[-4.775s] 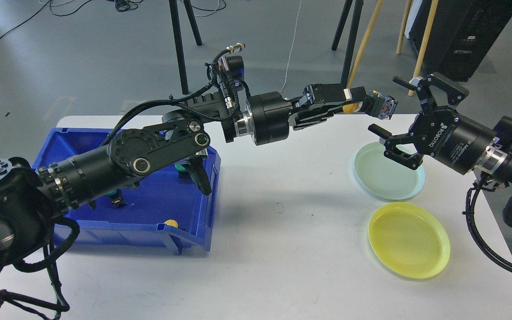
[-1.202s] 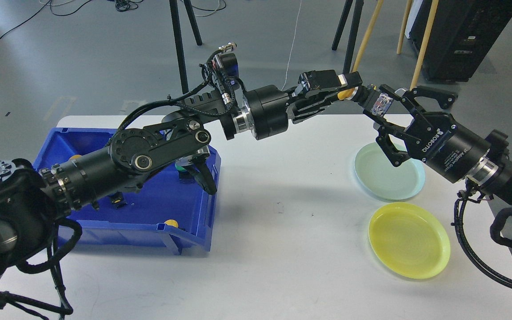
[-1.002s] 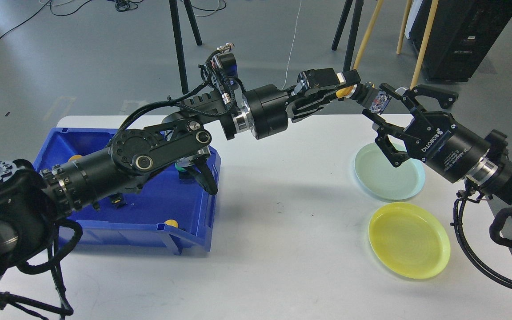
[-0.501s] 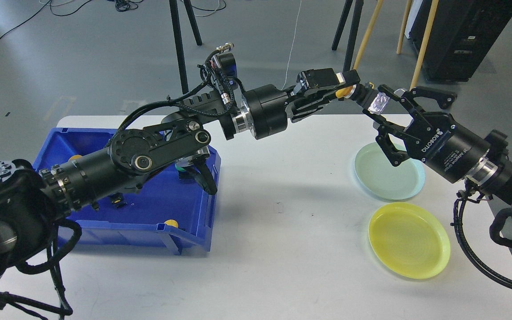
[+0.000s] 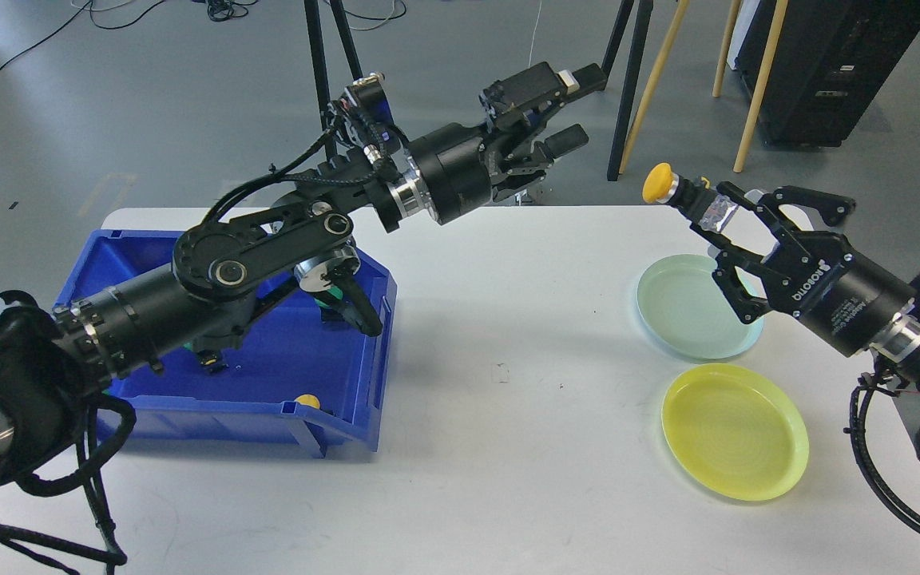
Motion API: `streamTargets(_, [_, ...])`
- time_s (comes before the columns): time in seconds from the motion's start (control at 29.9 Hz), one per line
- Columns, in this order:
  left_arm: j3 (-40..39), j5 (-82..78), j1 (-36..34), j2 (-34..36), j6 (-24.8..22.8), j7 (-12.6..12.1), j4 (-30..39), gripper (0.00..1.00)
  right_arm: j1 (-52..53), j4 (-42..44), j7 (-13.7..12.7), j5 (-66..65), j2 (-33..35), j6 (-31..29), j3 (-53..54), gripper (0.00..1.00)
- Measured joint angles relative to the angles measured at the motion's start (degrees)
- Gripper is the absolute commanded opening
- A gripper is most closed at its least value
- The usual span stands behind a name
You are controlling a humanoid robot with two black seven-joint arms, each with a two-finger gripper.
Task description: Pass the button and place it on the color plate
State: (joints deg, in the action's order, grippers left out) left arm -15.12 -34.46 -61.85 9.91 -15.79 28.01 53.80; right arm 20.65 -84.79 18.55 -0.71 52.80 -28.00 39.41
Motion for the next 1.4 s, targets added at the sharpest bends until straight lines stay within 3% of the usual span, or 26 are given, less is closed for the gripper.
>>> streamTargets(0.33, [-1.10, -0.58, -0.05, 13.23, -1.72, 0.00, 2.22, 0.91, -11.58, 1.88, -0.31, -8.36, 12.11, 0.00, 1.16, 0.00])
streamTargets(0.47, [-0.09, -7.72, -0.44, 20.96, -3.98, 0.00, 4.51, 0.91, -15.50, 2.45, -1.42, -13.78, 12.32, 0.00, -0.46, 0.00])
streamTargets(0.6, [3.36, -20.16, -1.77, 29.30, -10.27, 0.00, 6.61, 0.92, -16.58, 3.00, -2.46, -15.18, 11.68, 1.17, -4.17, 0.00])
streamTargets(0.7, [6.60, -30.00, -2.77, 32.01, -11.93, -0.01, 6.44, 0.92, -16.47, 5.92, -2.65, -15.21, 10.09, 2.61, -6.11, 0.02])
streamTargets(0.77, [8.01, -36.62, -3.02, 32.65, -12.14, -0.01, 5.73, 0.92, -16.27, 8.34, -2.98, -15.14, 7.87, 2.82, -6.51, 0.12])
streamTargets(0.87, [9.64, -45.96, -3.03, 32.80, -12.21, -0.01, 3.80, 0.92, -15.99, 11.02, -3.91, -14.96, 4.76, 2.82, -6.61, 0.39])
streamTargets(0.97, [12.71, -52.44, -3.15, 32.68, -12.22, -0.01, 0.99, 0.92, -15.91, 11.73, -4.91, -14.77, 3.21, 2.82, -6.59, 0.59])
streamTargets(1.07, [15.67, -56.62, -3.23, 32.59, -12.22, -0.01, -1.71, 0.93, -15.90, 11.90, -5.36, -14.54, 2.84, 2.91, -6.37, 0.99])
streamTargets(1.4, [16.63, -58.49, -4.61, 33.16, -12.22, -0.01, -2.32, 0.94, -15.66, 11.36, -4.85, -12.26, 2.94, 0.23, -3.94, 0.99])
